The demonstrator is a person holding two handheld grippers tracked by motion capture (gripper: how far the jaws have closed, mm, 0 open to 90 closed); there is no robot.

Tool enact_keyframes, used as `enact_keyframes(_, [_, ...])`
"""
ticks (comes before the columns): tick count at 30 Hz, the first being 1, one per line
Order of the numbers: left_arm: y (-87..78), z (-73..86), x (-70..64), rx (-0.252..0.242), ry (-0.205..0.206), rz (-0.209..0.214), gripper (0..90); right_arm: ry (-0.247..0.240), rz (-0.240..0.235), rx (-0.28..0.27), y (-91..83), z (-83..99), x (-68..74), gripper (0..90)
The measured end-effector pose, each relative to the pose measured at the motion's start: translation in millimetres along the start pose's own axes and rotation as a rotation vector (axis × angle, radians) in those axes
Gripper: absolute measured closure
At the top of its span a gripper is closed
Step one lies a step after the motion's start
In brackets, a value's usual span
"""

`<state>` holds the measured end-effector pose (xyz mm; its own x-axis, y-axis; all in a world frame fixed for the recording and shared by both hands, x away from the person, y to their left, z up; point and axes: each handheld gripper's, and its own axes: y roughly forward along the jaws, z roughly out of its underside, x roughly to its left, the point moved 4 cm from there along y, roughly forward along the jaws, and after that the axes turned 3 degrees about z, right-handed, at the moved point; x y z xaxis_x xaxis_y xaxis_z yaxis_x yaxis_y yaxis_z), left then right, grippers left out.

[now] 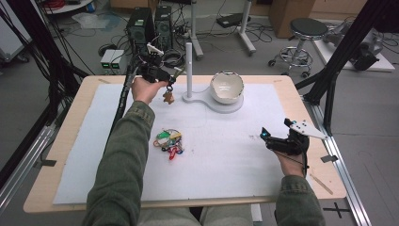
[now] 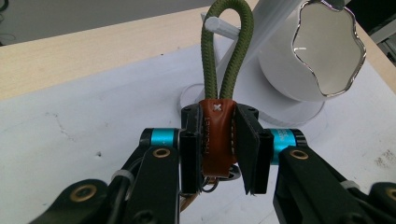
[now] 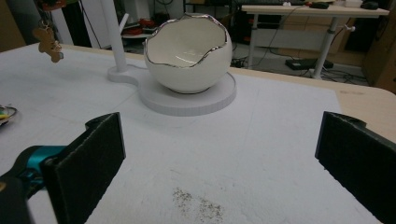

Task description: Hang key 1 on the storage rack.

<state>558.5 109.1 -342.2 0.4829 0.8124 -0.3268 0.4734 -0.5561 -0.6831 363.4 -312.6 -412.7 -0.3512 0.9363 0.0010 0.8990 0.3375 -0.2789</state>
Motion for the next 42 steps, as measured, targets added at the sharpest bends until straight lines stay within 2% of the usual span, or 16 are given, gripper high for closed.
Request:
enact_keyframes(4, [4.9,0.8,-1.3,-0.004,-0.007,-0.007,69.8,-0.001,0.002,0.000,0.1,0.1,-0.3,0.6])
enact_keyframes(7, [7.1,2.2,-3.3,0.007,0.014,-0.026,66.6,-0.001,0.001,0.000,-0.1,0.0,-0.6,0.6])
enact_keyframes(9, [5.6,2.1,-4.7,0.007,0.020,-0.028,59.3,0.000,0.002,0.002,0.1,0.2,-0.4,0.6])
enact_keyframes(12, [1.0,2.2,-6.2,0.014,0.033,-0.045,55.0,0.000,0.000,0.003,0.1,0.1,0.6,0.7])
enact_keyframes(14, [-1.2,3.1,-6.1,0.025,0.036,-0.060,49.1,-0.001,-0.001,0.002,0.1,0.1,0.3,0.7])
enact_keyframes(16, [-3.7,5.1,-5.6,0.021,0.026,-0.068,43.8,-0.002,0.000,-0.002,0.0,-0.2,-0.3,0.6])
enact_keyframes(18, [-5.8,9.4,-4.2,0.019,-0.004,-0.051,42.1,-0.001,0.000,-0.002,0.0,-0.2,-0.4,0.6])
enact_keyframes(19, [-6.7,11.1,-3.2,0.017,-0.003,-0.055,38.3,-0.001,0.001,-0.001,0.1,-0.2,-0.2,0.6])
enact_keyframes(21, [-9.3,15.5,0.3,0.012,0.006,-0.108,29.5,-0.003,0.000,0.000,0.2,-0.1,0.2,0.6])
enact_keyframes(24, [-14.4,19.7,5.1,-0.001,-0.008,-0.114,21.0,-0.005,0.000,-0.001,0.1,-0.2,0.1,0.6])
enact_keyframes(28, [-20.8,24.4,9.8,-0.007,-0.006,-0.143,11.8,-0.003,0.003,0.002,0.3,0.0,-0.1,0.6])
enact_keyframes(31, [-25.5,27.1,11.3,-0.012,-0.011,-0.146,10.8,-0.005,0.002,0.001,0.5,-0.1,0.3,0.6])
enact_keyframes(39, [-43.1,42.0,7.5,-0.013,0.033,-0.150,9.8,-0.002,-0.003,-0.001,1.4,-0.5,2.1,0.6])
enact_keyframes(42, [-49.9,47.0,5.7,-0.013,0.038,-0.134,9.7,-0.013,-0.005,0.002,1.5,-0.4,3.1,0.6])
